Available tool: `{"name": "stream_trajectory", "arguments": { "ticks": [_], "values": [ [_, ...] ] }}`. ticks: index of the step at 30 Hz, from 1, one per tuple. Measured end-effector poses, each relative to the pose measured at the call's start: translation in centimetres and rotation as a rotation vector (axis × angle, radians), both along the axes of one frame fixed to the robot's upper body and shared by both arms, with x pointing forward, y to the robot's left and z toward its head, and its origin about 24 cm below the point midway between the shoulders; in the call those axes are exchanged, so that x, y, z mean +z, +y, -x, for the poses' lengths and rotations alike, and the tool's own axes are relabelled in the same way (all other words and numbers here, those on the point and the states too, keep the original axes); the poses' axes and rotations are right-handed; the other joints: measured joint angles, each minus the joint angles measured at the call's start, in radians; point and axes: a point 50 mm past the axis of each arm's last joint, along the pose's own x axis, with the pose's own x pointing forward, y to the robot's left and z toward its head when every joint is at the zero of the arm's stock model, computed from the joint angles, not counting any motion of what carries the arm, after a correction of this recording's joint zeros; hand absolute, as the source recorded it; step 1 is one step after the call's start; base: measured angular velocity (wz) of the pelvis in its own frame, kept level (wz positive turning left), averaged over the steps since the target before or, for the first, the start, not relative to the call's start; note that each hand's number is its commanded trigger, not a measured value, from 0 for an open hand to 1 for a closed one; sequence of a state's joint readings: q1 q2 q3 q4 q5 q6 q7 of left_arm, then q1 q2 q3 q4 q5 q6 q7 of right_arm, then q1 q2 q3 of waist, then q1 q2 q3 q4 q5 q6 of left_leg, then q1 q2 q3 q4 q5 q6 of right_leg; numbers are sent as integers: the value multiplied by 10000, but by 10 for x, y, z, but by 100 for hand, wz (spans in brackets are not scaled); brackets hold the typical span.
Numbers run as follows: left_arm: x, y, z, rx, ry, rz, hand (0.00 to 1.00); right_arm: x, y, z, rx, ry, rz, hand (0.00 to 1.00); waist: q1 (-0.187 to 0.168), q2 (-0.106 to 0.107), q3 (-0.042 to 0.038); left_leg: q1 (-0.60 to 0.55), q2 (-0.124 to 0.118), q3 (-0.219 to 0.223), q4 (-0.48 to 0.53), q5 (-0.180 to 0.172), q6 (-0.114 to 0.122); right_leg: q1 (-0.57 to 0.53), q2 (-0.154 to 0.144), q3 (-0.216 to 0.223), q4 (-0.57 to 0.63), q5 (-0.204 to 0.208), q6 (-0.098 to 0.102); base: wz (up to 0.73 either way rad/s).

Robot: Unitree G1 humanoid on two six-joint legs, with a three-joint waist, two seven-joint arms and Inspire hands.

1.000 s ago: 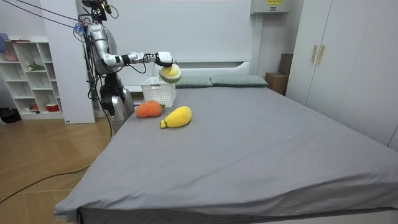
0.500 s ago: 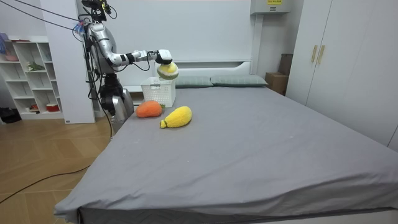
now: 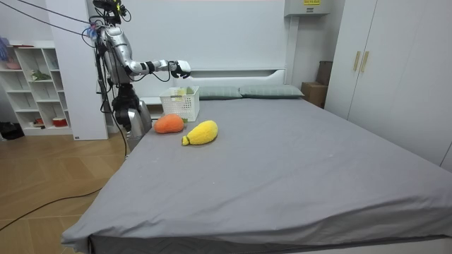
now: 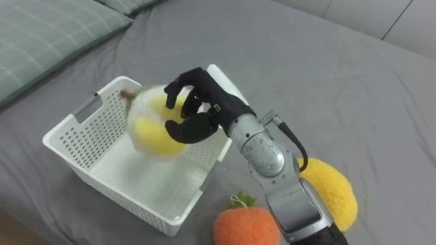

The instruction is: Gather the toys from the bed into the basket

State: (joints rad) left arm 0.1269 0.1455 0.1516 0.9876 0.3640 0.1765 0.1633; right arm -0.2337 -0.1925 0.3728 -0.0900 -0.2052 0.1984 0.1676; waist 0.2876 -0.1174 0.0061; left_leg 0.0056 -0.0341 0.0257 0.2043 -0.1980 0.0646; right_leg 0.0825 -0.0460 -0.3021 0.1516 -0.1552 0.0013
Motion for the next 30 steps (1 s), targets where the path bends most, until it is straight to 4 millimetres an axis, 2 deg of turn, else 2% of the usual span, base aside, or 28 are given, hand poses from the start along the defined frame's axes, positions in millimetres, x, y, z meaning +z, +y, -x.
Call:
{"name": "stream_trajectory", "arguments": {
  "ticks": [9, 20, 26, 30],
  "values": [
    [-1, 0, 3, -30, -39, 34, 0, -18, -5, 11, -182, 638, 9, 0, -57, -7, 8, 30, -3, -17, -6, 15, -4, 30, 2, 15, 0, 0, 0, 0],
    [-1, 2, 12, -120, 217, -115, 0, -16, -8, 10, -330, 413, 22, 0, -115, -6, 9, 31, -4, -21, -13, 17, -6, 26, 7, 11, -10, 1, 0, 0],
    [0, 7, 14, 68, 298, -220, 0, -13, -23, 6, -961, 170, 119, 0, -140, -6, 9, 29, -5, -20, -13, 18, -6, 29, 4, 7, -8, 4, 3, 0],
    [-1, 9, 21, 142, 458, -258, 0, -17, -36, 4, -1865, 32, 134, 0, -327, -17, 1, 44, -8, -21, -9, 17, -5, 34, 0, 10, -7, 6, 6, 0]
  ]
}}
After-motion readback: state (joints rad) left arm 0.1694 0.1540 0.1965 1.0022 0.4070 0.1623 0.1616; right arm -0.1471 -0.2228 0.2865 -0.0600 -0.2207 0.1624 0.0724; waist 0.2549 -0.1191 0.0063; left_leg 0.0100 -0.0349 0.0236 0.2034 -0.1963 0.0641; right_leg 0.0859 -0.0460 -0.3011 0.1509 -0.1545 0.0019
